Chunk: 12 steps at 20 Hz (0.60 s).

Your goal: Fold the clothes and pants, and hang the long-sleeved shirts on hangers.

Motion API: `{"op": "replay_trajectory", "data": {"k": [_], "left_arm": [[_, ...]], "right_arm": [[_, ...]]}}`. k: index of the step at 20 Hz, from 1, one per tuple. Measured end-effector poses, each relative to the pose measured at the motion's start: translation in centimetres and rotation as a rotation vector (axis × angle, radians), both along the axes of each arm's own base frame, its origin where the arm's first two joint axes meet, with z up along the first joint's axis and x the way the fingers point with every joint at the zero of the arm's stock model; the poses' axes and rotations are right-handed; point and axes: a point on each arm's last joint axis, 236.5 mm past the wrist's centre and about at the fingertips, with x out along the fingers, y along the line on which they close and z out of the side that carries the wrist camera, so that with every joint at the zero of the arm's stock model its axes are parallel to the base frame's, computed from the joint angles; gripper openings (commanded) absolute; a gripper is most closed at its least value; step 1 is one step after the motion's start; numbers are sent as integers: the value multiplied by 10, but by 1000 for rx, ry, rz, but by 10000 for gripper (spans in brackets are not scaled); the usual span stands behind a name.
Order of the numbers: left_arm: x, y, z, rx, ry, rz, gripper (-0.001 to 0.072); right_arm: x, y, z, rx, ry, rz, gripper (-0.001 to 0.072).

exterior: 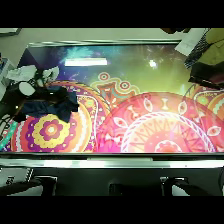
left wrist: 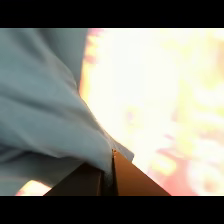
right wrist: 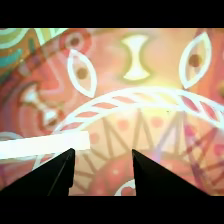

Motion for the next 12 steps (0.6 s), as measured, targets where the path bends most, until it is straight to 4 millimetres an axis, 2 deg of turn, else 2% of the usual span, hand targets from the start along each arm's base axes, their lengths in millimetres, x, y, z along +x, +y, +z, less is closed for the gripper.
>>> {"op": "replay_trajectory", "data": {"k": [2,4,5,7,10,12], "left_arm": [[-13,-77,17,-113,-25,-108,12],[-37,-153,26,-210,-31,-213,12],[-52,-187,29,-253,-28,-257,12],[-87,-251,21,-321,4,-337,12],[-138,-321,-8,-388,92,-398,13],[-164,-353,-31,-418,157,-407,13]], "right_arm": [[-8,-14,-4,-52,36,-29,435],[-15,-28,-6,-109,68,-52,434],[-19,-35,-6,-132,80,-67,434],[-23,-45,-5,-171,95,-87,434],[-26,-56,-4,-211,103,-113,434],[-27,-62,-3,-232,103,-127,434]]}}
